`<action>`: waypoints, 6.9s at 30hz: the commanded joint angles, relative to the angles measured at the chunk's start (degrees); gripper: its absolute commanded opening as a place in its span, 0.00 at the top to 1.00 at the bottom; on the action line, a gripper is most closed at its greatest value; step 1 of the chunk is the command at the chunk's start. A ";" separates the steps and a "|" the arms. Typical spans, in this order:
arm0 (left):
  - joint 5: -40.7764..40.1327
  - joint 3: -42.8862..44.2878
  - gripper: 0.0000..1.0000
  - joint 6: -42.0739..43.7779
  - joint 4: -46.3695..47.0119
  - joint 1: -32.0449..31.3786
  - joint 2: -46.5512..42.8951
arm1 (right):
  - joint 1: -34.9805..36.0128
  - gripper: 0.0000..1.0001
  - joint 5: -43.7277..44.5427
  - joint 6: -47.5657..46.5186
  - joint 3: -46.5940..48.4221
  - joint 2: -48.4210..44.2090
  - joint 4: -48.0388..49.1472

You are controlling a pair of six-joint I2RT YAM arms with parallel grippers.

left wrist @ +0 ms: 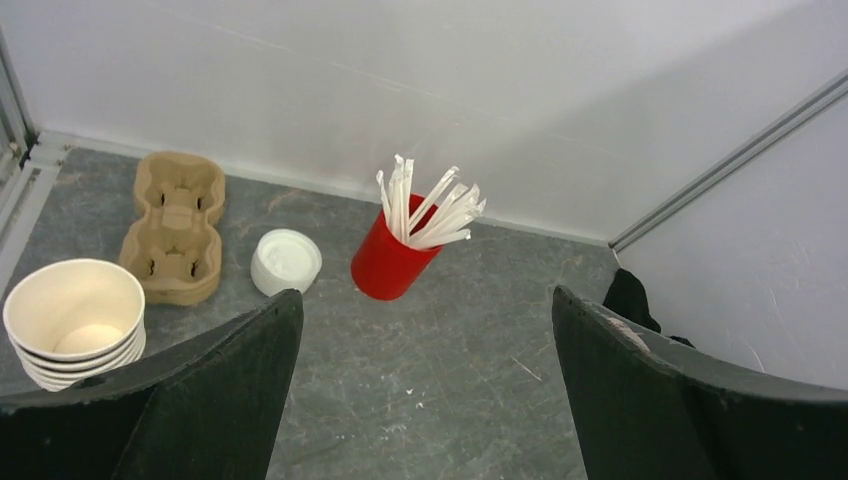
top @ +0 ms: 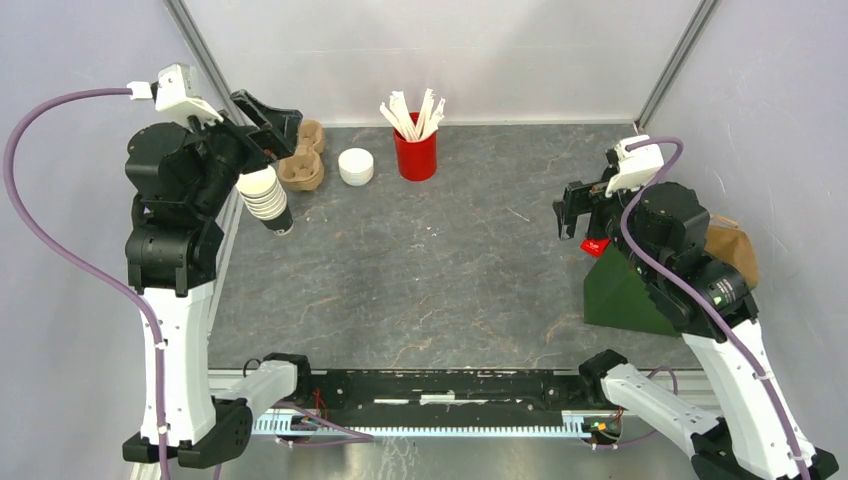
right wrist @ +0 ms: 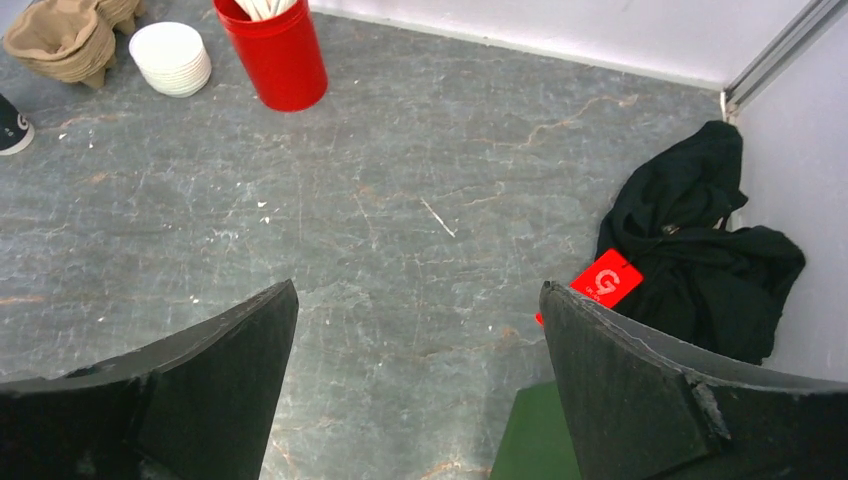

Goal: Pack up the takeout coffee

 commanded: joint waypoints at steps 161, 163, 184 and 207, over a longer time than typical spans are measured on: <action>-36.08 -22.50 0.98 -8.59 -10.70 -62.15 28.67 | -1.13 0.03 -19.81 1.62 -15.22 -1.01 9.55; -37.71 -22.27 0.98 -6.55 -10.73 -62.16 30.43 | -1.13 0.03 -19.23 1.66 -15.15 -1.54 10.03; -38.43 -13.88 0.43 -0.52 -8.49 -61.62 38.57 | -1.13 0.02 -10.46 -0.79 -13.67 -0.70 12.03; -27.18 18.02 0.27 -2.38 -17.34 -14.40 51.44 | 1.32 0.02 -5.70 -6.19 -13.31 2.56 14.15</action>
